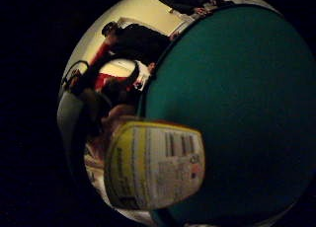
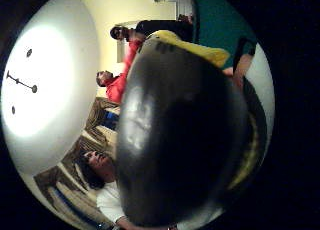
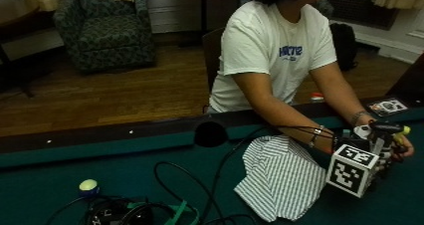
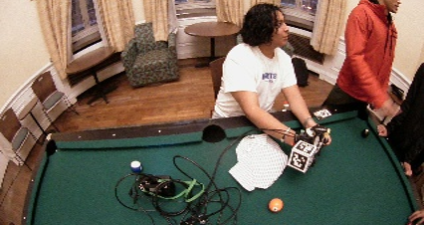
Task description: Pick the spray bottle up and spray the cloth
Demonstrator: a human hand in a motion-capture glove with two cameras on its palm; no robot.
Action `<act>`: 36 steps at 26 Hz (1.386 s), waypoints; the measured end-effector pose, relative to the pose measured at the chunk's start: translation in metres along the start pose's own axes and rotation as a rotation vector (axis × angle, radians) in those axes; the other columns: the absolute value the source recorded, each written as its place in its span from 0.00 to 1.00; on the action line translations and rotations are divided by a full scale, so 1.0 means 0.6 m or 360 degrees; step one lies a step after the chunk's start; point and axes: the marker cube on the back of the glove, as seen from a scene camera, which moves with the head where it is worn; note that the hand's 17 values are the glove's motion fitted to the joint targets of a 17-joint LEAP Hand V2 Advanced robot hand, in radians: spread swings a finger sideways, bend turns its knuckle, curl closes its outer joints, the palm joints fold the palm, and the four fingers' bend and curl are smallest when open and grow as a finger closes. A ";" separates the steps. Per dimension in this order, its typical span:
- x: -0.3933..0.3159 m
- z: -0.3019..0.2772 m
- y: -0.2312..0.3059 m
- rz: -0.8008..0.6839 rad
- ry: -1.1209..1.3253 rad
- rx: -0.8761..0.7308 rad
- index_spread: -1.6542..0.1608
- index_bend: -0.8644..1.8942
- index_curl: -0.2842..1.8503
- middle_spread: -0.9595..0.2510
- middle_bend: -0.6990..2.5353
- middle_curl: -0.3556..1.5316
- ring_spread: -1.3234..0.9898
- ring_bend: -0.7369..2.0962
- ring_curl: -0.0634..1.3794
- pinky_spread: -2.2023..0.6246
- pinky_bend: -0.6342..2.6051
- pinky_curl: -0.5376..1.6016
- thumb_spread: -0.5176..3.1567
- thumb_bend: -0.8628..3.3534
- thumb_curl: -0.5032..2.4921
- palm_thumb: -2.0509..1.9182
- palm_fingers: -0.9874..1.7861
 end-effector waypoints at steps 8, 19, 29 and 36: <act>0.030 -0.049 0.072 0.0193 0.0388 -0.0194 0.74 0.42 0.41 0.66 0.35 0.44 0.50 0.44 0.35 0.77 0.31 0.44 0.35 0.18 0.38 0.63 0.58; 0.001 -0.157 0.228 0.0225 0.1099 -0.0252 0.68 0.37 0.34 0.64 0.28 0.39 0.50 0.35 0.26 0.83 0.31 0.42 0.37 0.19 0.34 0.60 0.48; -0.086 -0.218 0.363 0.0106 0.1365 -0.0281 0.66 0.38 0.32 0.63 0.27 0.37 0.50 0.34 0.25 0.84 0.29 0.41 0.37 0.19 0.32 0.59 0.47; -0.151 -0.238 0.421 0.0016 0.1629 -0.0468 0.66 0.38 0.31 0.63 0.27 0.36 0.49 0.33 0.25 0.85 0.29 0.41 0.37 0.20 0.31 0.59 0.47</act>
